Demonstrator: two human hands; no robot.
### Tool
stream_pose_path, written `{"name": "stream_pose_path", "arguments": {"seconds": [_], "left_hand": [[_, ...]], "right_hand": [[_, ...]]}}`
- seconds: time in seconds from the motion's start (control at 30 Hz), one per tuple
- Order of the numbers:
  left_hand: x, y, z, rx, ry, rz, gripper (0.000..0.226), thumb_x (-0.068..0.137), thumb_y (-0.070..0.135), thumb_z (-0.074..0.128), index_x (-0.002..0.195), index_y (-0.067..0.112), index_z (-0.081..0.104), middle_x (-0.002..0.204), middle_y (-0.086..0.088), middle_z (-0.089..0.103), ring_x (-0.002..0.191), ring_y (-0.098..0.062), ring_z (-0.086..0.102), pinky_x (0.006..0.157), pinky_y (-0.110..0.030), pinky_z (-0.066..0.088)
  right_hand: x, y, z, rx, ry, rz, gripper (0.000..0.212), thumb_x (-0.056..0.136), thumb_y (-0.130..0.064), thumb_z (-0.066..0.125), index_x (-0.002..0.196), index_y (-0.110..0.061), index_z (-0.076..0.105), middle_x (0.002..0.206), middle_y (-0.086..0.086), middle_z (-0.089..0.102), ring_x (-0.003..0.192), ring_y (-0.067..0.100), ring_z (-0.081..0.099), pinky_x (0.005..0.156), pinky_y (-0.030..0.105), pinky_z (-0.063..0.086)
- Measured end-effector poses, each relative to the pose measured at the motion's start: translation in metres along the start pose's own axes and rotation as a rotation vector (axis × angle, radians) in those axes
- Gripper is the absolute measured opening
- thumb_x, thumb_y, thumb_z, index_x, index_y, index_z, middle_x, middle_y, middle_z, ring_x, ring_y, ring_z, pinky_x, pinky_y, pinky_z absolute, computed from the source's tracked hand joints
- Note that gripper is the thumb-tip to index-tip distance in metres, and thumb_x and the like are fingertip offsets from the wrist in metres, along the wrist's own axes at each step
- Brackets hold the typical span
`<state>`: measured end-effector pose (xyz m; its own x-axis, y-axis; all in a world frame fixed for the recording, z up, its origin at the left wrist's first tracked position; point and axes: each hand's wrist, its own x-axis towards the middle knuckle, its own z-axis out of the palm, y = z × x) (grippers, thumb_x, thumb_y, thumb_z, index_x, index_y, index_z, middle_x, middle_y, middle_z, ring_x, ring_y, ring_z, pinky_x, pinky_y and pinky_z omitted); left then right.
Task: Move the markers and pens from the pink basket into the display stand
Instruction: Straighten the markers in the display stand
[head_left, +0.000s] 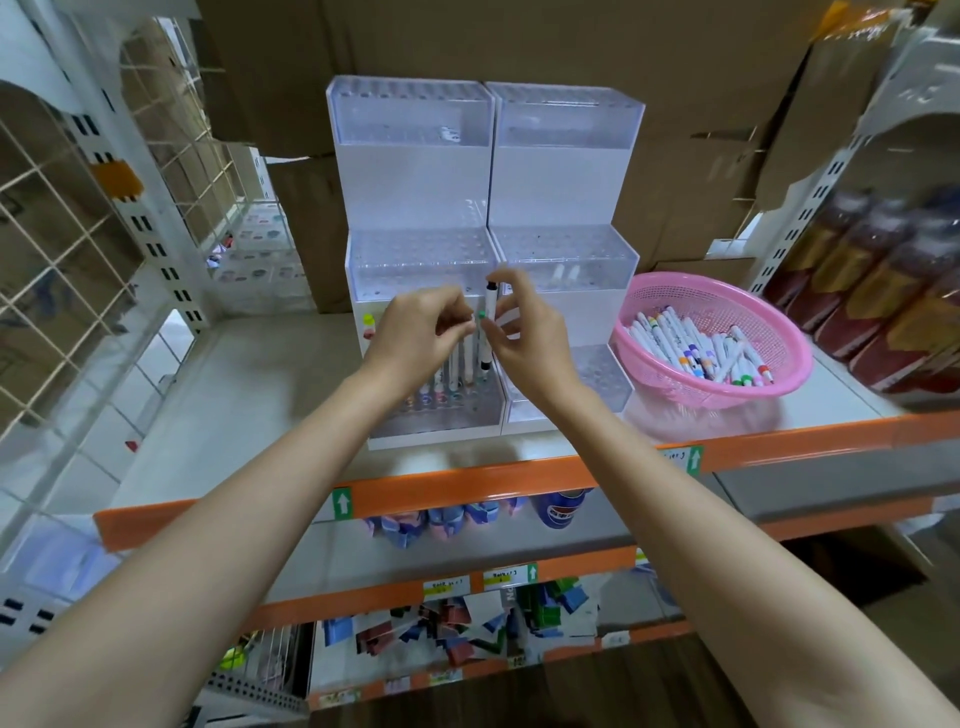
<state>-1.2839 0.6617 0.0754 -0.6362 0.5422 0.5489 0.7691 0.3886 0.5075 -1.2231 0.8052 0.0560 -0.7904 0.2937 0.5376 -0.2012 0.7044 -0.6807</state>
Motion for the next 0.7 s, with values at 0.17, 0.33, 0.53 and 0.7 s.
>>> {"name": "stream_pose_path", "arguments": {"seconds": [0.17,0.33,0.53,0.7], "left_hand": [[-0.006,0.001,0.008,0.093,-0.021,0.021,0.007,0.082,0.014,0.073,0.084,0.01,0.068,0.08,-0.008,0.067,0.077,-0.024,0.059,0.065,-0.027,0.038],[-0.008,0.0,0.009,0.112,-0.016,0.023,0.008,0.083,0.013,0.071,0.086,0.007,0.069,0.081,-0.01,0.066,0.08,-0.025,0.058,0.068,-0.027,0.039],[-0.008,-0.002,0.007,0.229,-0.01,0.134,0.008,0.081,0.009,0.071,0.083,0.004,0.066,0.085,-0.009,0.063,0.086,-0.029,0.055,0.07,-0.037,0.044],[-0.017,-0.008,0.004,0.347,0.065,0.176,0.016,0.08,0.018,0.06,0.093,0.014,0.07,0.1,0.0,0.065,0.097,-0.026,0.057,0.079,-0.036,0.038]], "right_hand": [[-0.002,0.001,0.003,-0.009,0.004,-0.001,0.038,0.086,-0.005,0.064,0.12,-0.017,0.053,0.084,0.006,0.058,0.071,0.024,0.062,0.065,0.04,0.055],[-0.004,0.002,0.003,-0.005,0.002,0.002,0.039,0.085,-0.005,0.065,0.12,-0.018,0.054,0.086,0.006,0.058,0.072,0.022,0.063,0.065,0.041,0.056],[-0.005,0.001,0.003,0.0,0.001,-0.001,0.036,0.088,-0.007,0.065,0.12,-0.019,0.054,0.085,0.004,0.058,0.072,0.021,0.063,0.064,0.042,0.056],[-0.006,0.0,0.004,0.008,-0.013,0.003,0.034,0.089,-0.008,0.063,0.119,-0.02,0.054,0.085,0.004,0.057,0.07,0.02,0.062,0.065,0.044,0.055]]}}
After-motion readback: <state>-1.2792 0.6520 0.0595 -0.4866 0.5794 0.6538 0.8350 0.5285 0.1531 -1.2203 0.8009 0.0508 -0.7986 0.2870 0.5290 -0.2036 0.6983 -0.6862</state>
